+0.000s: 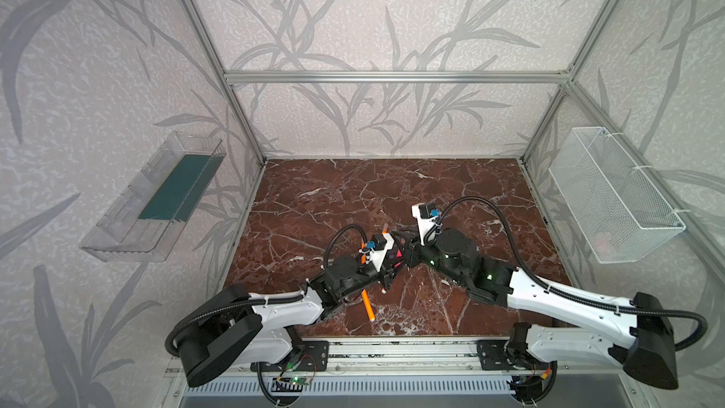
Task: Insert the pens into the pen caps
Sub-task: 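Press the cap further down with the right gripper while the left holds the marker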
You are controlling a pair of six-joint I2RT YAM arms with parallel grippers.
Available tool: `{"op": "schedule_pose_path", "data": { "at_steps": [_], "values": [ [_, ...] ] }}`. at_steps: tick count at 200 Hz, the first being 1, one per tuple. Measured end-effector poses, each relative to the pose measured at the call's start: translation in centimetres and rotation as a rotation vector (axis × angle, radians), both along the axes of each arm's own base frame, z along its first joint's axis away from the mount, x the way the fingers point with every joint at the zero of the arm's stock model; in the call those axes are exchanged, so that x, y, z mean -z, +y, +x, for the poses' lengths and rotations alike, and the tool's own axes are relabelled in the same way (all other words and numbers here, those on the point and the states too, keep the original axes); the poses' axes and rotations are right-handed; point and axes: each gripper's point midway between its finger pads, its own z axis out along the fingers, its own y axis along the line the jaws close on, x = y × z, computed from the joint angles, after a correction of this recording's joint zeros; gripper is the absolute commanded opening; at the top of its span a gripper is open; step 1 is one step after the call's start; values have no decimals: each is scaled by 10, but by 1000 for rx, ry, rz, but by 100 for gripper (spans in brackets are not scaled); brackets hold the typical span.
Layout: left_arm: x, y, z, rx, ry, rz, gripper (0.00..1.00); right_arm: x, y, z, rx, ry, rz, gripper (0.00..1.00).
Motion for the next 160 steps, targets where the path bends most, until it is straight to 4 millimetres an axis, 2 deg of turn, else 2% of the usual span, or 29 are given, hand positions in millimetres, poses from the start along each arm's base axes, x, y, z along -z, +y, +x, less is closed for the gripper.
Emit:
{"op": "schedule_pose_path", "data": {
  "at_steps": [97,119,160],
  "values": [
    [3,4,-3,0,2,4,0,-12,-8,3,33,-36,14,38],
    [3,4,-3,-1,2,4,0,-11,-7,3,33,-35,11,29],
    [6,5,-3,-4,9,14,0,-6,-4,3,23,-24,0,3]
  ]
}}
